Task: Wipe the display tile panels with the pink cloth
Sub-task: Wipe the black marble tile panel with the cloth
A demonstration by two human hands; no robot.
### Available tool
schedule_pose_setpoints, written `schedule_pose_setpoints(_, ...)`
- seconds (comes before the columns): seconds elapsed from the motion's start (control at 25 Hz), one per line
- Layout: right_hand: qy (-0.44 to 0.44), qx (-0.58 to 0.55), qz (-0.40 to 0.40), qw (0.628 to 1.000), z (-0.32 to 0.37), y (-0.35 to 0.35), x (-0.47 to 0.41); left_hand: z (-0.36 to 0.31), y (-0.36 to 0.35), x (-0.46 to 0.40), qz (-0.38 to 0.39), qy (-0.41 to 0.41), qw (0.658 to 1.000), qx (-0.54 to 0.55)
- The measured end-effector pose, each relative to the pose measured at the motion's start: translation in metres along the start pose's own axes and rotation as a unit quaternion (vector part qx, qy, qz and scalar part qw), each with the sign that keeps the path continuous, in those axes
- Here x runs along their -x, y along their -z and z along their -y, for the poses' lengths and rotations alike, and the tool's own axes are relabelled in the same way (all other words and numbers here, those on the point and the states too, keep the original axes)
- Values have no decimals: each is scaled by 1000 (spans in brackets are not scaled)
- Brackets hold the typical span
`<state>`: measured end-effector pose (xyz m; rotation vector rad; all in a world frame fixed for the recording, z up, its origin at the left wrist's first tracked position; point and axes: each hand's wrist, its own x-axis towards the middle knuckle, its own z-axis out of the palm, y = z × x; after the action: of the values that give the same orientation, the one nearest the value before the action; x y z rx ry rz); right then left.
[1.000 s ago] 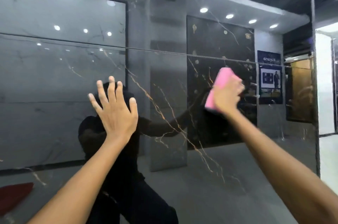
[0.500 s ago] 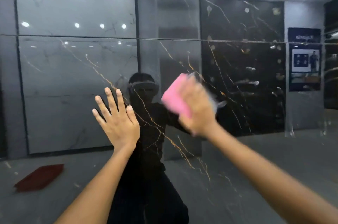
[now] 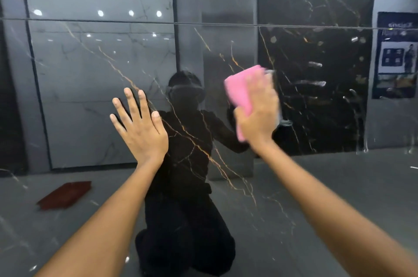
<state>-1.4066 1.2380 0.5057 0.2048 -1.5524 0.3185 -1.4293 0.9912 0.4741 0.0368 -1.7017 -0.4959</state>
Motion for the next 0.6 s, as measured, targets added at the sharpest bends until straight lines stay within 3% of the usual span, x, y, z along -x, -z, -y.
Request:
schedule_pose_setpoints(0.04, 111, -10, 46, 993, 18, -10, 37, -1, 1, -2, 0, 1, 1000, 2)
schedule_pose_setpoints(0.08, 265, -12, 127, 956, 33, -17, 82, -1, 2, -3, 3, 3, 1000, 3)
schedule_pose_setpoints(0.16, 523, 24, 283, 804, 44, -7, 151, 4, 4, 0, 16, -9, 1000, 2)
schedule_pose_setpoints(0.2, 586, 26, 327, 741, 37, -2, 160, 9, 5, 4, 26, -22, 999, 4)
schedule_pose_setpoints(0.24, 606, 5, 335, 722, 25, 1, 150, 14, 6, 10, 35, -39, 999, 7)
schedule_pose_setpoints(0.28, 580, -10, 299, 757, 11, 2, 127, 18, 6, 17, 42, -56, 998, 10)
schedule_pose_setpoints(0.32, 506, -9, 248, 826, -4, 6, 94, 20, 6, 24, 46, -65, 997, 13)
schedule_pose_setpoints(0.4, 260, 10, 75, 963, -34, 18, 18, 20, 4, 46, 52, -47, 997, 25)
schedule_pose_setpoints(0.44, 110, 8, 16, 994, -40, 24, -2, 19, 2, 64, 54, -34, 998, 29)
schedule_pose_setpoints(0.48, 9, 5, -17, 1000, -39, 22, 0, 20, -2, 86, 56, -32, 997, 31)
schedule_pose_setpoints(0.52, -15, 3, -23, 1000, -33, 15, 22, 22, -5, 111, 60, -42, 997, 33)
schedule_pose_setpoints(0.56, 35, -7, 1, 999, -25, 7, 63, 27, -9, 132, 65, -57, 996, 33)
schedule_pose_setpoints(0.6, 145, 1, 62, 987, -16, -1, 117, 32, -12, 147, 73, -71, 994, 33)
